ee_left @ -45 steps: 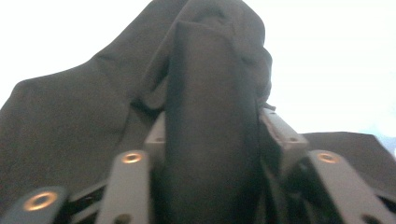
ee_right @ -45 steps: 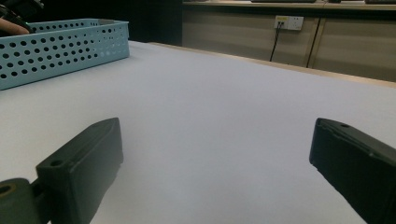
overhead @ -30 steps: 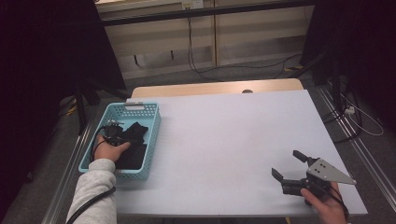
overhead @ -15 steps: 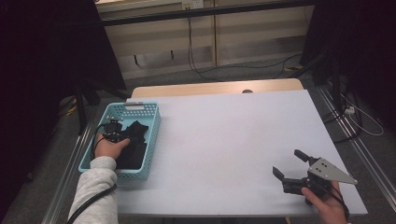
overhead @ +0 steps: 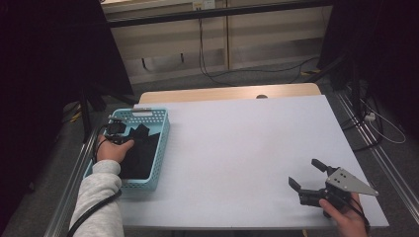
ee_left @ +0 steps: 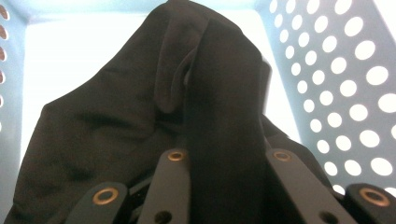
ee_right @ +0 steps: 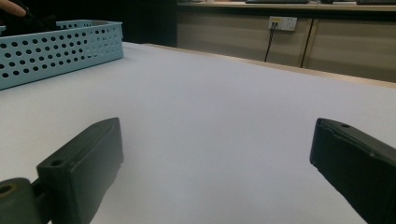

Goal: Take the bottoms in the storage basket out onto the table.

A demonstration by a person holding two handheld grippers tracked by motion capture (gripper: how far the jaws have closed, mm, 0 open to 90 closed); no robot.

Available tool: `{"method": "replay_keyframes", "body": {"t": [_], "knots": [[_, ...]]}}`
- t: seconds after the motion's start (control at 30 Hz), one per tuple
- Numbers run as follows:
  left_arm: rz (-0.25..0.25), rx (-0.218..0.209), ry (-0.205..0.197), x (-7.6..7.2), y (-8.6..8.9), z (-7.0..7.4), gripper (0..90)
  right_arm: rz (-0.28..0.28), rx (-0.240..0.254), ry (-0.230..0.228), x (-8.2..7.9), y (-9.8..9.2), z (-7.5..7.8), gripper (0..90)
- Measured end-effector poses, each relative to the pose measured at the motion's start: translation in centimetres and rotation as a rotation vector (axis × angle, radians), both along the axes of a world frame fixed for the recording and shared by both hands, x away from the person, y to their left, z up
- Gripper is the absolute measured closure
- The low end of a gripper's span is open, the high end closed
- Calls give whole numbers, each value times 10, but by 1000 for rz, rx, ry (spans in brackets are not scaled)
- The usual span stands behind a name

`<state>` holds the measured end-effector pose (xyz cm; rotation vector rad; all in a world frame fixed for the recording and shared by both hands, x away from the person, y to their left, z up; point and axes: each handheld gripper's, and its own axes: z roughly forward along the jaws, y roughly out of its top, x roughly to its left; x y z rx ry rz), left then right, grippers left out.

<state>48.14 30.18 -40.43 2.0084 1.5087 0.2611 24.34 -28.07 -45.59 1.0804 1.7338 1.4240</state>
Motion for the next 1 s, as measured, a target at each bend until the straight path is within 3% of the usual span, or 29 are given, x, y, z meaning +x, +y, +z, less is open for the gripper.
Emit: {"method": "replay_keyframes", "body": {"t": [0.17, 0.3, 0.33, 0.4, 0.47, 0.6, 0.77, 1.0], "knots": [[-5, -1, -10, 1, 3, 1, 789, -4, 2, 3, 0, -1, 0, 18], [-11, 63, -51, -1, 4, -16, 730, 0, 2, 3, 1, -1, -1, 18], [-10, 66, -49, -1, 4, -20, 669, 4, -5, 4, 1, -1, -1, 19], [3, 83, -46, -1, 4, -30, 444, 9, -2, 5, 0, 0, -1, 18], [13, 107, -51, -2, 6, -35, 330, 8, -5, 6, 0, 0, -1, 18], [37, 99, -30, -1, 7, -40, 139, 9, -4, 7, 0, -1, -1, 19], [31, 115, -50, -2, 1, -45, 69, 16, -5, 7, 1, -1, -1, 19], [21, 123, -46, -5, -4, -44, 117, 19, -2, 6, 1, 1, -1, 19]]}}
